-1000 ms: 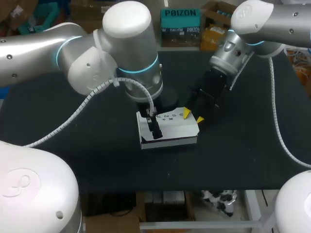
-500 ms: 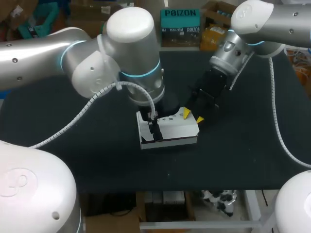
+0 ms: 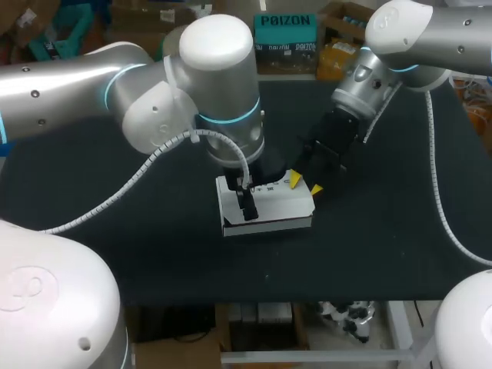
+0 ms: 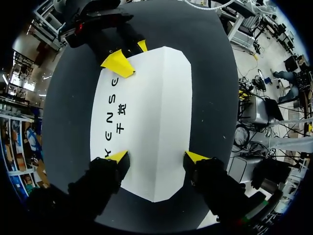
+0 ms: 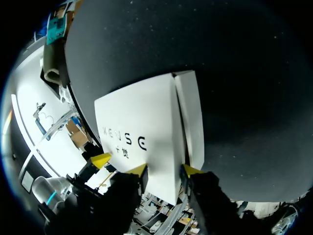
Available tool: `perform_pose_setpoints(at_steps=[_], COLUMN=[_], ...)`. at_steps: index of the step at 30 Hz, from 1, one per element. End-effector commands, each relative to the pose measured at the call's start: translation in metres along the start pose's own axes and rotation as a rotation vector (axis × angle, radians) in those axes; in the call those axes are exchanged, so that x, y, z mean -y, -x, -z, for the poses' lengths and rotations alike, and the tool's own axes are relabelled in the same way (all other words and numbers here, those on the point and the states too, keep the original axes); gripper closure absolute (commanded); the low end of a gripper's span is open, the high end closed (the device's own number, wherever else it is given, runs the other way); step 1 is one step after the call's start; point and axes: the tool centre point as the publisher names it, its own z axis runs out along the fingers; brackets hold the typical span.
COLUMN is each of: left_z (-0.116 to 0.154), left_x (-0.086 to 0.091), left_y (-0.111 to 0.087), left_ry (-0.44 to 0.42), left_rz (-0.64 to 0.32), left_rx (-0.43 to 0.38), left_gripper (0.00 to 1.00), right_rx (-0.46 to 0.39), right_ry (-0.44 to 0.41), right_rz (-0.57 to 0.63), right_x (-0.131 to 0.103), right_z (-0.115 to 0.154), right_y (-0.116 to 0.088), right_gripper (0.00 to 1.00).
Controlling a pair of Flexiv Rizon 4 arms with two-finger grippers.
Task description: Assemble the packaging by folding the flat box into shape, placing the metal phone stand inside, and closing the box properly
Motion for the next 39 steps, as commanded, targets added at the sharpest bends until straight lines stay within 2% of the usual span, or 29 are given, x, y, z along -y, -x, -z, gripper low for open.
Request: perform_pose_setpoints(at_steps=[1,10,16,21,25,27,32,39], left_z=[-0.002,-0.007,-0.01,-0.01,-0.011,-0.012,-0.014,-0.015], left_x=[0.003,0.005,0.005,0.005,0.007,0.007,0.008,0.008], left_y=[0.002,0.005,0.01,0.012,0.013,0.012,0.012,0.012], left_ry=[0.01,0.041,0.046,0.04,0.032,0.029,0.025,0.015], left_rz=[0.003,0.006,0.005,-0.005,-0.028,-0.04,-0.049,-0.05], left_rx=[0.003,0.048,0.081,0.126,0.154,0.165,0.204,0.25], left_gripper=[0.31,0.29,0.31,0.45,0.42,0.5,0.45,0.51], right_rx=[0.0,0.0,0.0,0.0,0.0,0.0,0.0,0.0], right_ry=[-0.002,-0.002,-0.002,-0.002,-0.002,-0.002,-0.002,-0.002], right_rz=[0.0,0.0,0.0,0.0,0.0,0.0,0.0,0.0], right_x=[-0.001,-0.001,-0.001,-0.001,-0.001,-0.001,-0.001,-0.001], right_z=[0.0,0.0,0.0,0.0,0.0,0.0,0.0,0.0], right_y=[0.0,0.0,0.0,0.0,0.0,0.0,0.0,0.0], right_gripper=[0.56,0.56,0.55,0.55,0.54,0.54,0.54,0.54])
